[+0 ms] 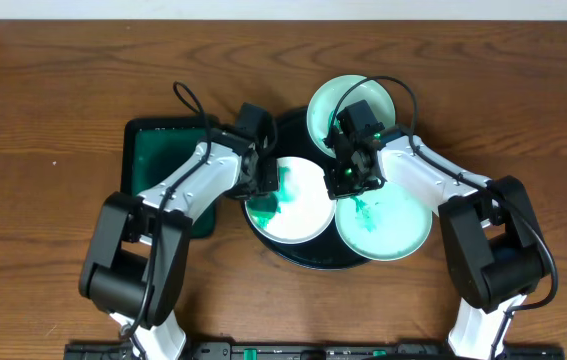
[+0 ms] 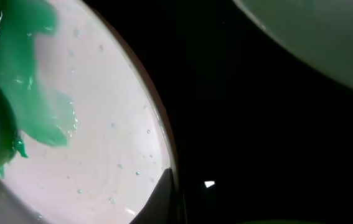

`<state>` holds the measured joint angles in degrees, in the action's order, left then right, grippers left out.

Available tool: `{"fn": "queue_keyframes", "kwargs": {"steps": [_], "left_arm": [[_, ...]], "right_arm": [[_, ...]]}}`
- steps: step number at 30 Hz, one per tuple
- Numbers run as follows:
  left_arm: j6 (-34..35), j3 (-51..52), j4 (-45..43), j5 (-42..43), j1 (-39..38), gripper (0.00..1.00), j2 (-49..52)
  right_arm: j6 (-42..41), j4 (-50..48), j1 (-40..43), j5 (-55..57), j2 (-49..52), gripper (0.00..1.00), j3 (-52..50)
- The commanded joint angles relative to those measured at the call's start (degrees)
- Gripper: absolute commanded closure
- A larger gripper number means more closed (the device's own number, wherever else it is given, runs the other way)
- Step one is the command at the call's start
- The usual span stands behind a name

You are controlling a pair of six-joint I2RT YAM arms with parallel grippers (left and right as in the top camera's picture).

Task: Clean dirty plates on tray and stack at the side
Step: 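Carry the sponge to the left plate and press it onto the plate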

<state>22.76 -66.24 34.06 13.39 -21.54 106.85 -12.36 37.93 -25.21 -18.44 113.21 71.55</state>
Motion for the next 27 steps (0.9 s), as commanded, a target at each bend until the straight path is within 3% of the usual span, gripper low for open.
{"fn": "queue_keyframes", "kwargs": {"steps": [1,8,13,18,22,27], "left_arm": [[0.9,0.7,-0.3,4.3,-1.6,0.93,3.8],[-0.6,0.7,-2.2,13.1,-8.2,0.93,3.8],[0.5,0.7,-3.1,13.2,-11.4,0.93,3.8],[0.5,0.7,-2.7,12.3,-9.7,0.93,3.8],[-0.1,0.7,1.7,4.3,-6.6,0.93,3.8],[-2.4,0.7,7.3,-11.9,-1.5,0.93,3.8]], "right_arm": [[1.3,0.3,-0.7,-1.1,0.3,0.99,0.0],[1.3,0.3,-0.7,-1.1,0.3,0.99,0.0],[1.3,0.4,-0.7,-1.1,0.3,0.99,0.0],[1.3,0.5,-0.7,-1.1,0.3,0.99,0.0],[1.3,0.7,-0.7,-1.1,0.3,0.99,0.0],[1.3,0.6,-0.7,-1.1,0.3,0.99,0.0]]}}
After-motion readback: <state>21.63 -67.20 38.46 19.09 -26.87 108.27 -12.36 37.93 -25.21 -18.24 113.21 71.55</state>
